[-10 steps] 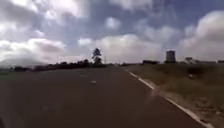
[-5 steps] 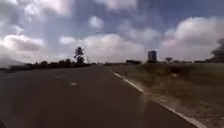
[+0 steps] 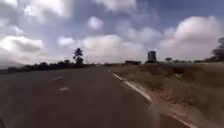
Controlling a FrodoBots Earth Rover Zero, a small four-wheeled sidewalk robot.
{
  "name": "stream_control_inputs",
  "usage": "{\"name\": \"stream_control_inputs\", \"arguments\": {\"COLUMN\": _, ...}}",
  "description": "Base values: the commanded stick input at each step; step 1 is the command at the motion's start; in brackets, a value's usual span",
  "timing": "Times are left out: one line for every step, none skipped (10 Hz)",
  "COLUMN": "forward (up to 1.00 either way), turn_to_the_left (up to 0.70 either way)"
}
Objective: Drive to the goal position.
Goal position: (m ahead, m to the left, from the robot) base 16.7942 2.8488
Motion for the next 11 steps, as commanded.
{"name": "stream_control_inputs", "arguments": {"forward": 1.00, "turn_to_the_left": 0.00}}
{"name": "stream_control_inputs", "arguments": {"forward": 1.00, "turn_to_the_left": 0.00}}
{"name": "stream_control_inputs", "arguments": {"forward": 1.00, "turn_to_the_left": 0.00}}
{"name": "stream_control_inputs", "arguments": {"forward": 1.00, "turn_to_the_left": 0.00}}
{"name": "stream_control_inputs", "arguments": {"forward": 1.00, "turn_to_the_left": 0.00}}
{"name": "stream_control_inputs", "arguments": {"forward": 1.00, "turn_to_the_left": 0.00}}
{"name": "stream_control_inputs", "arguments": {"forward": 1.00, "turn_to_the_left": 0.00}}
{"name": "stream_control_inputs", "arguments": {"forward": 1.00, "turn_to_the_left": 0.00}}
{"name": "stream_control_inputs", "arguments": {"forward": 1.00, "turn_to_the_left": 0.00}}
{"name": "stream_control_inputs", "arguments": {"forward": 1.00, "turn_to_the_left": 0.00}}
{"name": "stream_control_inputs", "arguments": {"forward": 1.00, "turn_to_the_left": 0.00}}
